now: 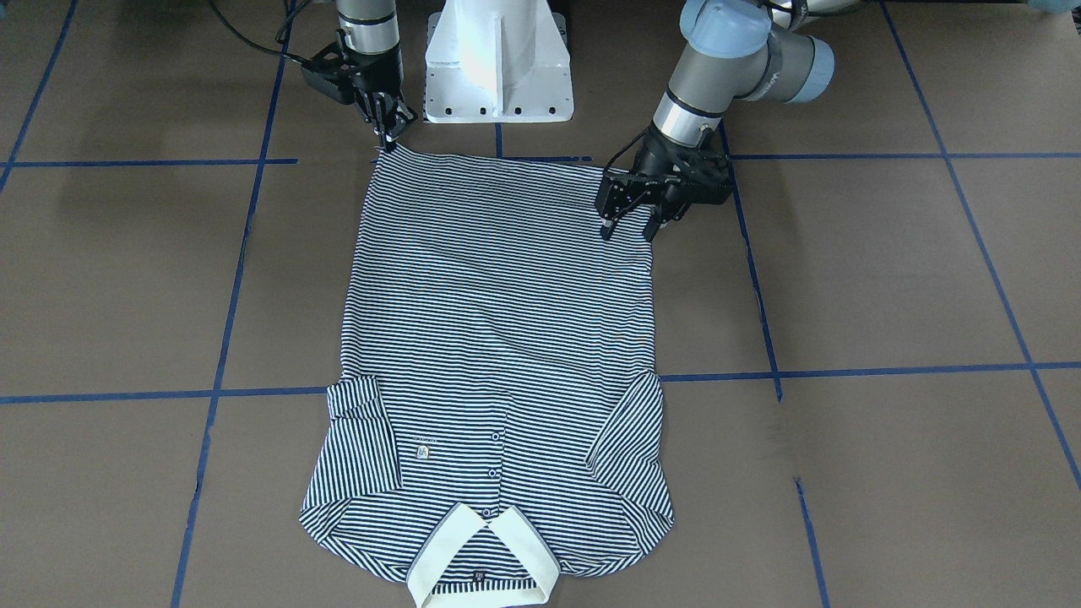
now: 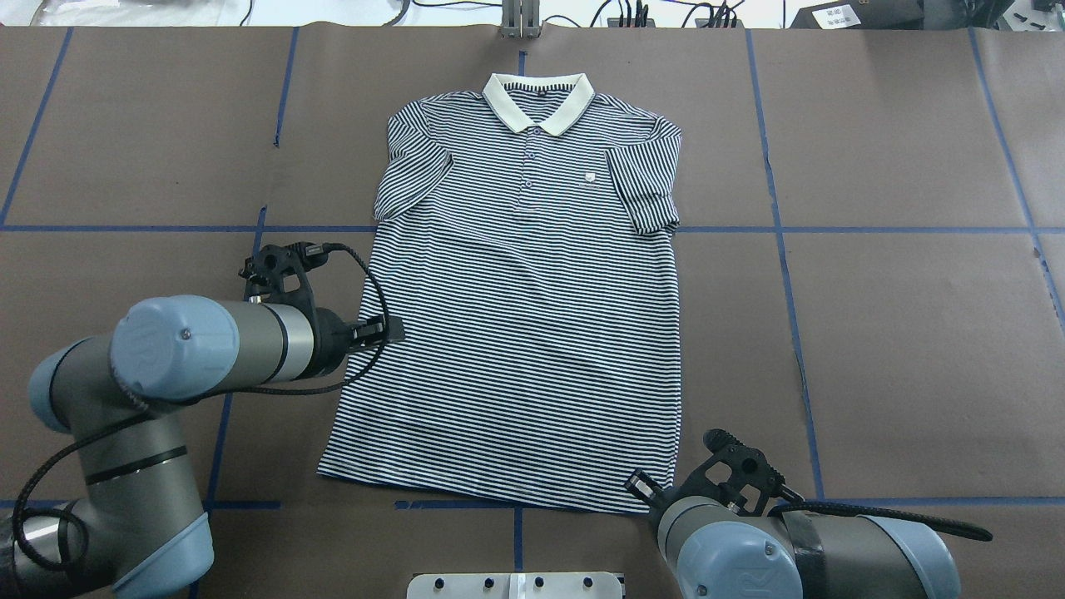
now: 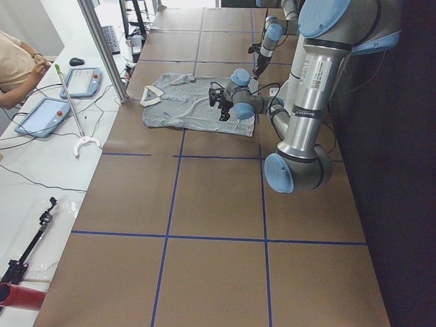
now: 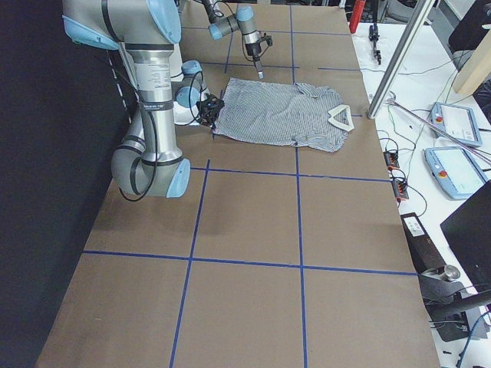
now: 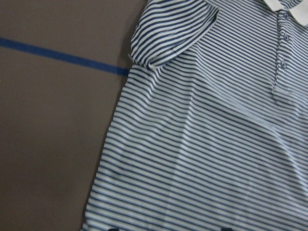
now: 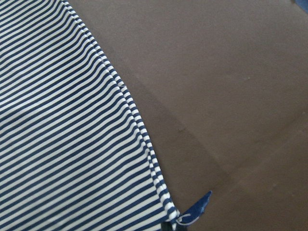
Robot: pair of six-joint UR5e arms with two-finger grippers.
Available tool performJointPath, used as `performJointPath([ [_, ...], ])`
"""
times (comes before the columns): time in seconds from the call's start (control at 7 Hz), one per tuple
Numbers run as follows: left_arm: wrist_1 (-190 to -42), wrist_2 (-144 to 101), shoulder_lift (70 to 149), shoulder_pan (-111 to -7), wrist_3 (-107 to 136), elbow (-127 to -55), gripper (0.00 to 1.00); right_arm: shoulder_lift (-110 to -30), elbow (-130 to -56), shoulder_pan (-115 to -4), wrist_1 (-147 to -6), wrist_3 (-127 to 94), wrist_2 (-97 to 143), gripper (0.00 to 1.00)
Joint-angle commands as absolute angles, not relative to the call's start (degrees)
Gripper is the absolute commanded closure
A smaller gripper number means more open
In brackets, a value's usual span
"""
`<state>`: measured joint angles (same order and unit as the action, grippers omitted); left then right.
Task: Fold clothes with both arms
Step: 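Grasp the other hem corner nearest the robot with the left gripper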
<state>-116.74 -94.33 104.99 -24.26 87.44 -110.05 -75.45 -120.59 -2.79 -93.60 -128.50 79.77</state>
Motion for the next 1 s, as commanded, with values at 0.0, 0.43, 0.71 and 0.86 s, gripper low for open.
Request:
performJointPath([
  [0.0,-111.9,-93.17,100.48,-19.7,89.21,-113.81,0.24,-75.5,-120.67,-2.72,-93.6,-128.5,79.72,1.0],
  [0.43,-111.53,-93.43,97.21,-15.74,90.44,-114.61,0.27,-75.5,-120.67,-2.55,-93.6,-128.5,79.72,1.0],
  [0.71,-111.62,-93.52,96.24,-13.89,91.67,-114.35,0.29,-75.5,-120.67,-2.55,-93.6,-128.5,79.72,1.0],
  [0.86,-111.53,-93.52,96.24,-13.71,91.67,-114.17,0.3,-75.5,-120.67,-2.55,-93.6,-128.5,79.72,1.0],
])
